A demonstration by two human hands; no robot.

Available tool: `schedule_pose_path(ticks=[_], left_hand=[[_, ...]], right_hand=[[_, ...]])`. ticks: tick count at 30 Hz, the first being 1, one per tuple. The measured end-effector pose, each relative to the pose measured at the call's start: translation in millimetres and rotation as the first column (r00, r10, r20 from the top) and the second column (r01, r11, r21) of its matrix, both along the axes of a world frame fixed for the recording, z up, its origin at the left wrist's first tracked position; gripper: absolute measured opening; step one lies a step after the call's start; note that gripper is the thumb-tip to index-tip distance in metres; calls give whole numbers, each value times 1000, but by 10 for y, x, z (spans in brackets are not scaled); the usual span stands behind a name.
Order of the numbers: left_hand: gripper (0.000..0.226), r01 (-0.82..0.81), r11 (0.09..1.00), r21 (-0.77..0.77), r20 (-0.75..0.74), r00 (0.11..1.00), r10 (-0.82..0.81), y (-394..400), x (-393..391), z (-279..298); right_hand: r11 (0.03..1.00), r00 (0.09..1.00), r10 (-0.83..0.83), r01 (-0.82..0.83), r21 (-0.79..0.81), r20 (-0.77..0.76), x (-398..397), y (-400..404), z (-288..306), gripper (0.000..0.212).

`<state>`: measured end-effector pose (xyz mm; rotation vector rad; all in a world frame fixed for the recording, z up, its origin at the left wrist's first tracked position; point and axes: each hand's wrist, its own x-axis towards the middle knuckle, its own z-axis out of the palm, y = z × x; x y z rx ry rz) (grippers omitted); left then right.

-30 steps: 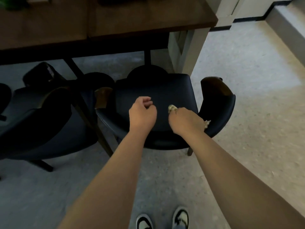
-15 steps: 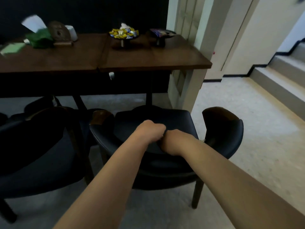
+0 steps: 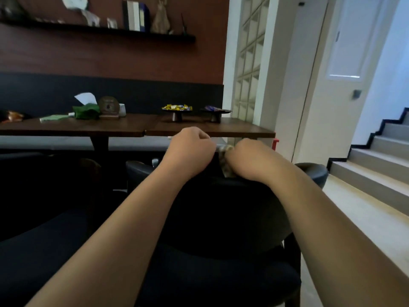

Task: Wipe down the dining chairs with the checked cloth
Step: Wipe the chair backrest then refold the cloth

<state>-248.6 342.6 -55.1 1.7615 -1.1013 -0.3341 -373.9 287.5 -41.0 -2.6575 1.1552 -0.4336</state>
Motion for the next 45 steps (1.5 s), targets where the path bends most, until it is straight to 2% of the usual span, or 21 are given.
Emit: schedule_pose_path(ticks=[3, 5, 7, 8, 10, 12, 14, 15, 16, 17, 18, 20, 23, 27, 30, 31, 33, 36, 37, 41, 45], left_hand=[[10, 136, 990, -26, 13, 991, -136, 89, 1, 15], [10, 201, 980, 12, 25, 979, -201, 119, -65, 50], [9, 240, 971, 10, 65, 969, -240, 123, -89, 45], [9, 263, 965, 10, 125, 957, -262, 131, -84, 33], [13, 324, 946, 6, 277, 909, -312, 201, -114, 1], [16, 397, 918, 11, 425, 829, -364, 275, -160, -32], [20, 383, 919, 93, 634, 689, -351, 356, -283, -64], [23, 345, 927, 145, 721, 605, -338, 378, -361, -83], [28, 306, 932, 192, 773, 538, -336, 388, -454, -96], [34, 262, 936, 236, 802, 491, -340, 389, -565, -100], [40, 212, 941, 265, 834, 439, -334, 373, -669, -106], [51, 108, 952, 287, 894, 326, -306, 311, -844, -129], [52, 45, 978, 205, 946, 246, -210, 250, -926, -197], [57, 64, 993, 104, 956, 269, -117, 272, -875, -273], [62, 101, 991, 84, 957, 269, -108, 265, -884, -282], [61, 103, 992, 77, 958, 267, -102, 264, -882, -284], [62, 109, 993, 40, 963, 262, -68, 250, -868, -306], [65, 111, 990, -92, 963, 261, 60, 215, -859, -377], [63, 101, 985, -139, 959, 264, 108, 198, -860, -409], [51, 100, 949, -300, 924, 275, 264, 140, -875, -492], [51, 100, 928, -358, 908, 267, 322, 108, -873, -548]], right_hand=[[961, 918, -36, 140, -238, 395, -99, 52, -124, 35], [870, 748, 141, 218, -441, 649, -176, 128, -244, 32], [776, 563, 326, 300, -555, 760, -314, 168, -388, 29], [745, 482, 362, 364, -559, 798, -407, 163, -470, 27], [736, 317, 331, 503, -454, 889, -642, 97, -611, 27], [802, 81, 204, 558, -214, 976, -896, -67, -738, 31], [885, -190, -5, 456, 92, 982, -1049, -168, -825, 39], [901, -282, -121, 372, 224, 952, -1083, -169, -868, 41], [904, -329, -227, 279, 324, 917, -1083, -154, -908, 40], [902, -325, -296, 213, 375, 898, -1047, -134, -936, 37], [907, -280, -327, 176, 383, 903, -986, -123, -960, 32], [928, -139, -327, 141, 346, 935, -855, -176, -977, 18], [930, 18, -339, 159, 332, 941, -811, -434, -990, 9], [921, -21, -366, 137, 365, 931, -860, -595, -1056, 14], [839, -66, -544, -19, 544, 836, -975, -854, -966, 20], [785, -47, -619, -73, 615, 784, -1029, -951, -913, 21], [692, 66, -710, -124, 711, 701, -1123, -1116, -886, 25], [655, 189, -720, -133, 744, 668, -1154, -1299, -1036, 24], [665, 186, -709, -146, 733, 680, -1140, -1306, -1069, 23], [836, 76, -540, -67, 545, 838, -1101, -1180, -1137, 31], [955, 48, -292, 60, 289, 955, -1044, -847, -1232, 21]])
